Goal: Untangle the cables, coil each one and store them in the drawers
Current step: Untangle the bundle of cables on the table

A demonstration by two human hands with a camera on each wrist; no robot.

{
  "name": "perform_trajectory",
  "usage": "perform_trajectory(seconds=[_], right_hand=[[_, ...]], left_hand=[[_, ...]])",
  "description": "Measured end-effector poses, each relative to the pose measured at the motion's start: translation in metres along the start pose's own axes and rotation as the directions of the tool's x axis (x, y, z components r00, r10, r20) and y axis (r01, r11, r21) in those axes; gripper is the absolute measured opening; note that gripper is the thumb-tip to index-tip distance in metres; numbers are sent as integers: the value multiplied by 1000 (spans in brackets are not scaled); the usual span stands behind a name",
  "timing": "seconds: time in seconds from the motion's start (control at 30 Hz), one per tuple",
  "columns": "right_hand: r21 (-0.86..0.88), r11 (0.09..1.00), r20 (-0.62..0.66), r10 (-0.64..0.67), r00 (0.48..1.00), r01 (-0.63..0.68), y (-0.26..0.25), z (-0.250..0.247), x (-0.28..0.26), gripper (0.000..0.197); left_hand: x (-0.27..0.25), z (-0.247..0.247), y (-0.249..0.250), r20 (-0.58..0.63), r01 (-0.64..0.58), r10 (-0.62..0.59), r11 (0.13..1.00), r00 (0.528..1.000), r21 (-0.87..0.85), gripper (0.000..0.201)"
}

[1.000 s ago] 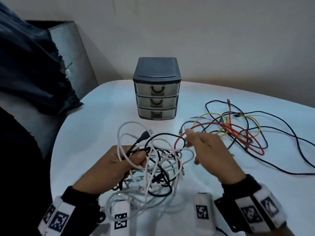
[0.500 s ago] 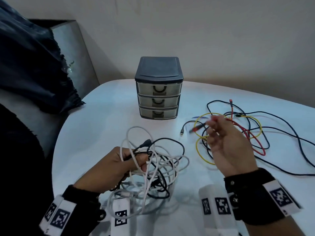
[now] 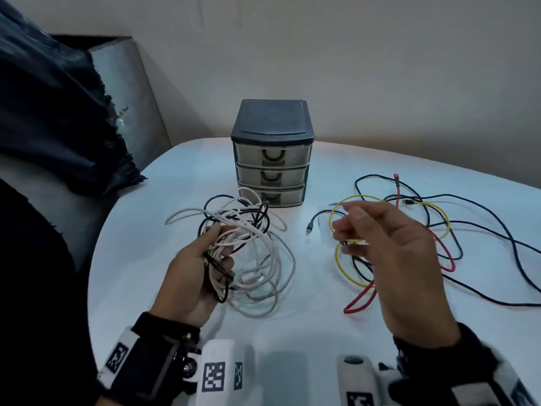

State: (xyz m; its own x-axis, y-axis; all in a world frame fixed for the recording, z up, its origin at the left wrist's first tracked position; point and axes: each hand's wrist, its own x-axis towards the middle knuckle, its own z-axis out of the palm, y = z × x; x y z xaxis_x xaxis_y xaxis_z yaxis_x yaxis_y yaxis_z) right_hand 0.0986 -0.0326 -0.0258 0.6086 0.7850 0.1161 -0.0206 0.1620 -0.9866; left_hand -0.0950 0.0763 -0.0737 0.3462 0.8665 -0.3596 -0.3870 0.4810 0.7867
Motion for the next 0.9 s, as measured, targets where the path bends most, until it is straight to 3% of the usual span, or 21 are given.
perform_trajectory(seconds=[0.17,0.3,0.53,0.63,0.8,0.9], right_hand=[[-176,984,165,32,986,-3,18,15,-8,9],[-235,971,231,9,973,46,25,21,-13,11],[-326,942,191,-20,981,83,36,18,-8,19],[-383,918,250,-5,968,103,41,23,-11,15],[-560,789,268,-113,957,250,51,30,-12,17],[-509,815,212,-193,958,277,49,30,-8,9]], left_hand=[[-2,5,-5,-4,-105,105,993,994,53,24],[-3,12,-7,8,-166,166,986,986,-8,37],[-2,5,4,0,-44,47,944,999,-326,28],[0,3,3,17,-9,16,930,1000,-367,32],[1,6,-6,81,47,-16,921,997,-387,31],[1,5,-5,108,36,10,908,994,-417,34]])
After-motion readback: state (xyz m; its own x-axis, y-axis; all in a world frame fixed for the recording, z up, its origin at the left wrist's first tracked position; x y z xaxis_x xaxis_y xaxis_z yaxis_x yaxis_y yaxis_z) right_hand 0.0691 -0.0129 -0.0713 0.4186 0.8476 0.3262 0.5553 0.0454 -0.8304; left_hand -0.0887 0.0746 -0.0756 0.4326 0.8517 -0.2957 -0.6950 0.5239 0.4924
